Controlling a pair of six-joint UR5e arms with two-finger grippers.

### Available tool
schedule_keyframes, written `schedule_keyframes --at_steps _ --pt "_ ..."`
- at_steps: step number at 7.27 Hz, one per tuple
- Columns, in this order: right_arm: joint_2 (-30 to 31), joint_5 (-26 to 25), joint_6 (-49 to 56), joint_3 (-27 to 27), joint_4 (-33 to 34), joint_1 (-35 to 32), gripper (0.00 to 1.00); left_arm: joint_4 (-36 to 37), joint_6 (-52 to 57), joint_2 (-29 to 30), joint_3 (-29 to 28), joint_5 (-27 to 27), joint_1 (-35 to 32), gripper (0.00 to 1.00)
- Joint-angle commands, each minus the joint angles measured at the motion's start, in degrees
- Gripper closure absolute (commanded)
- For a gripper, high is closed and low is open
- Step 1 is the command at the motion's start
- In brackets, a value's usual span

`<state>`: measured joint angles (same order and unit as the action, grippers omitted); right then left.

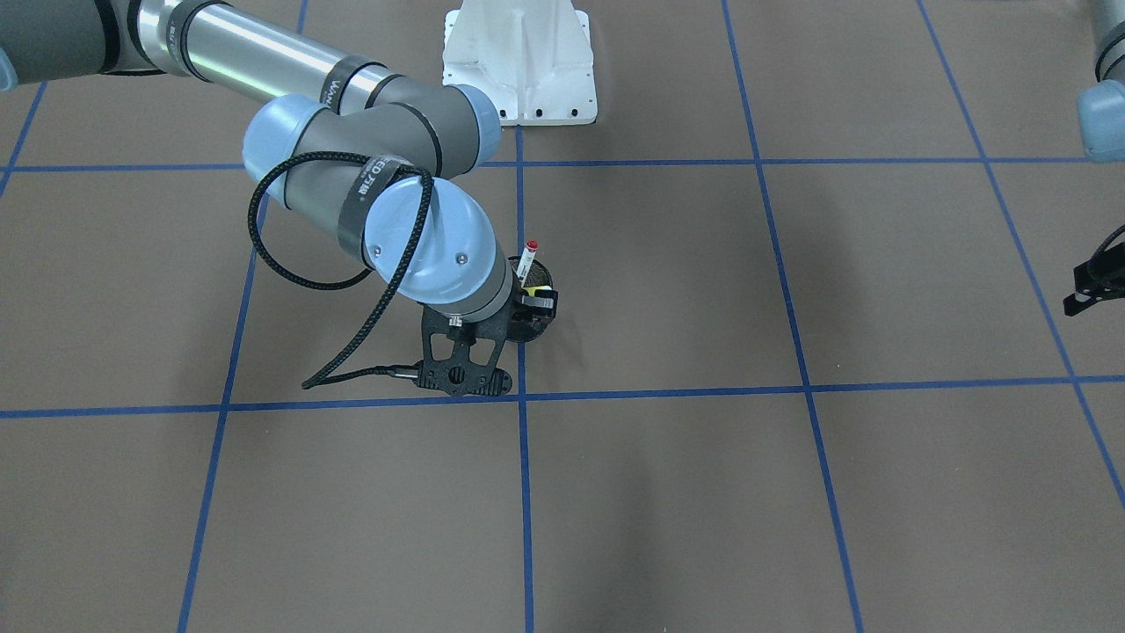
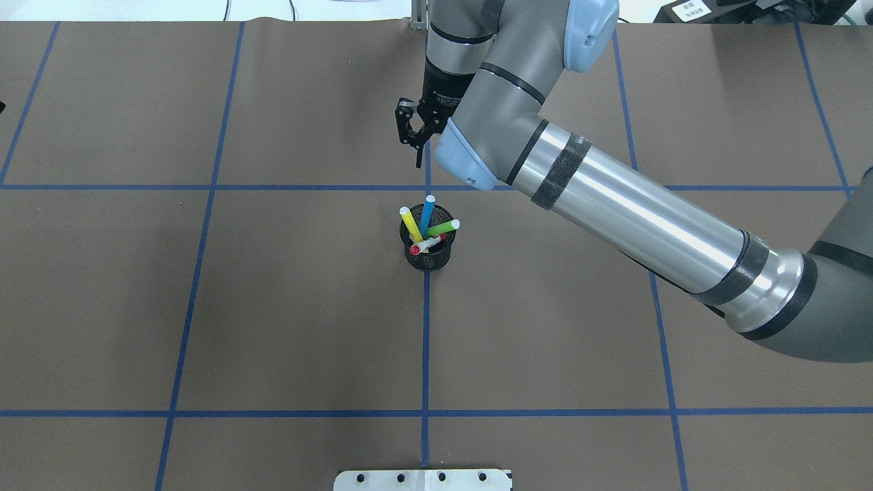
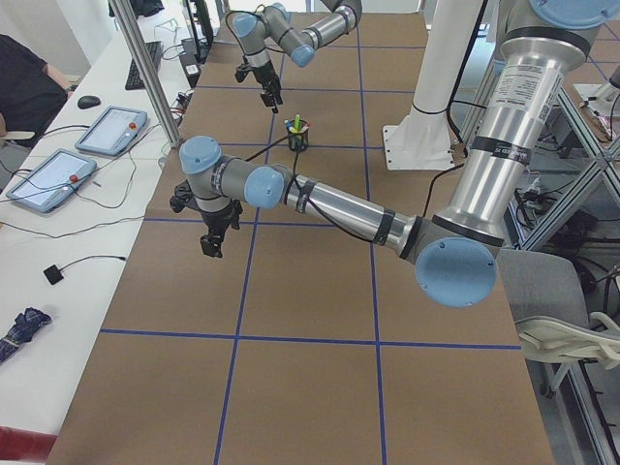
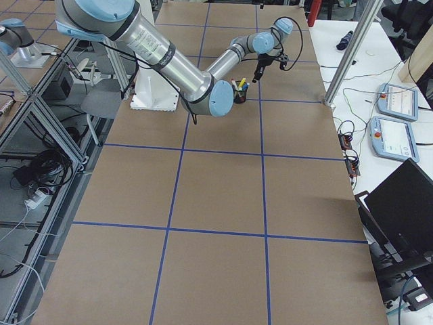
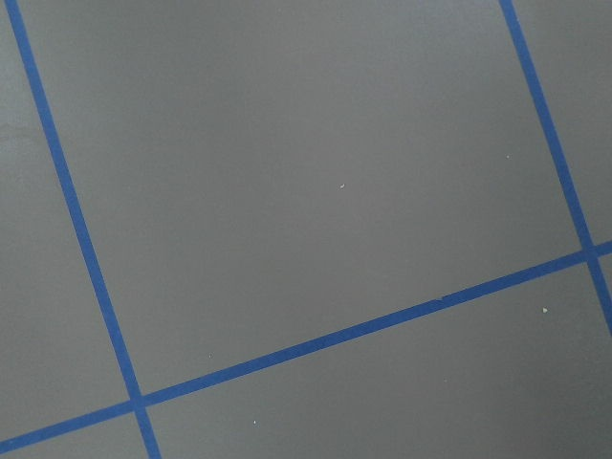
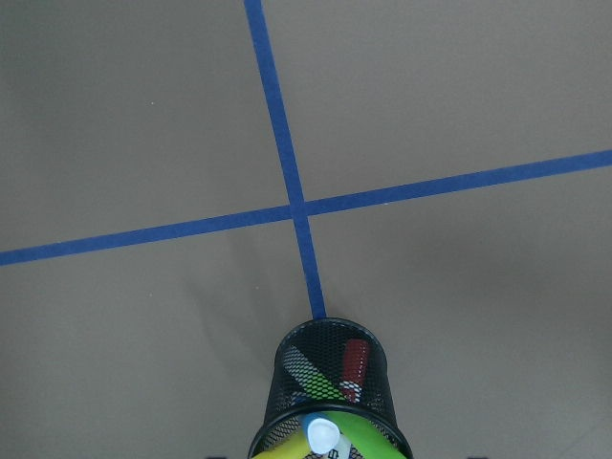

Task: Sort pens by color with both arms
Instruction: 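Move the right gripper over the black mesh pen cup, then lower the right gripper and grasp the blue highlighter in the cup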

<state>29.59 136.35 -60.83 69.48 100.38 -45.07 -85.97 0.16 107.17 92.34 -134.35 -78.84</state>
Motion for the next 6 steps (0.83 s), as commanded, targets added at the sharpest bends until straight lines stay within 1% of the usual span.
schedule_keyframes --at_steps 1,3,4,5,6 --pt "0.8 0.6 0.0 -0.4 -1.6 0.3 0.35 0.0 -0.1 0.1 0.4 0.0 0.0 0.0" --pt "0.8 0.5 0.1 -0.5 -1.7 1.7 0.34 0.0 -0.1 0.0 0.5 0.0 0.0 0.0" --pt "1.2 0.5 0.2 -1.0 -3.0 1.8 0.34 0.0 -0.1 0.0 0.6 0.0 0.0 0.0" --pt "2.8 0.4 -0.7 -1.4 -7.6 2.0 0.34 0.1 -0.2 0.0 0.8 0.0 0.0 0.0" --pt "2.9 0.4 -1.0 -1.4 -7.8 2.1 0.34 0.1 -0.3 0.0 0.9 0.0 0.0 0.0"
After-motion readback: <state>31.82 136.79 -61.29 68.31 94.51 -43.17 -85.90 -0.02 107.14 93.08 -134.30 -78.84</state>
